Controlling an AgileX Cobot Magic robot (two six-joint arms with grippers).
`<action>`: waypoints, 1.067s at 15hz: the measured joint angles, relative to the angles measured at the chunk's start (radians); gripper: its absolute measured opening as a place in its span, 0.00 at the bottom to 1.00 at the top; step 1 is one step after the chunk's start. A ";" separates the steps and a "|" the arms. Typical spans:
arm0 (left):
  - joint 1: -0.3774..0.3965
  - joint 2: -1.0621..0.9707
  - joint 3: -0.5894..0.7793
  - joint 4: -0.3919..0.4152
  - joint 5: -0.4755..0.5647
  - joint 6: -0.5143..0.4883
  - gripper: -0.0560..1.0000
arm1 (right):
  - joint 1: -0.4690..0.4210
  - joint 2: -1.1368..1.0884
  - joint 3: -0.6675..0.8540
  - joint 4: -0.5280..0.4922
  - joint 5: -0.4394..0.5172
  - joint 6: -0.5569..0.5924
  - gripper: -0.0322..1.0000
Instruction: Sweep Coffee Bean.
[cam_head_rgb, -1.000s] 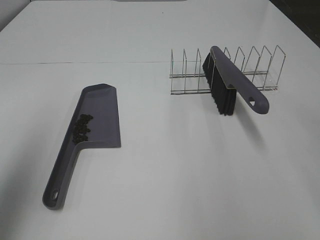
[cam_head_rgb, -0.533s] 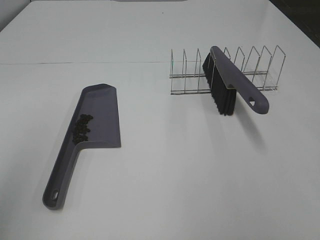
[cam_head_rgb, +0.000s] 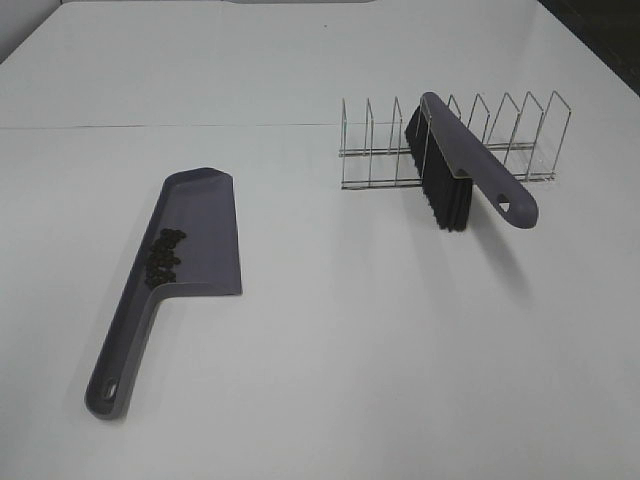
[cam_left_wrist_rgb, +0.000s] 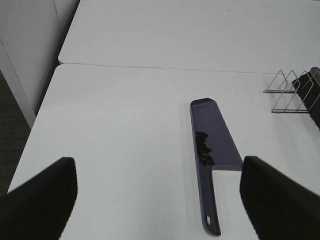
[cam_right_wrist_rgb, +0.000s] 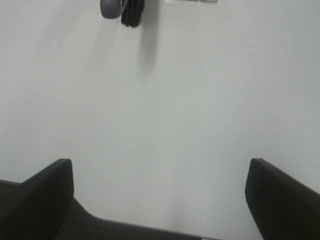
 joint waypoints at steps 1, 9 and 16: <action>0.000 -0.020 0.042 0.000 -0.001 0.000 0.82 | 0.000 -0.060 0.002 0.003 0.000 -0.016 0.80; 0.000 -0.423 0.509 0.000 -0.025 0.030 0.82 | 0.000 -0.124 0.002 0.017 0.000 -0.018 0.80; 0.000 -0.495 0.569 -0.016 -0.095 0.139 0.82 | 0.000 -0.124 0.002 0.018 0.000 -0.017 0.80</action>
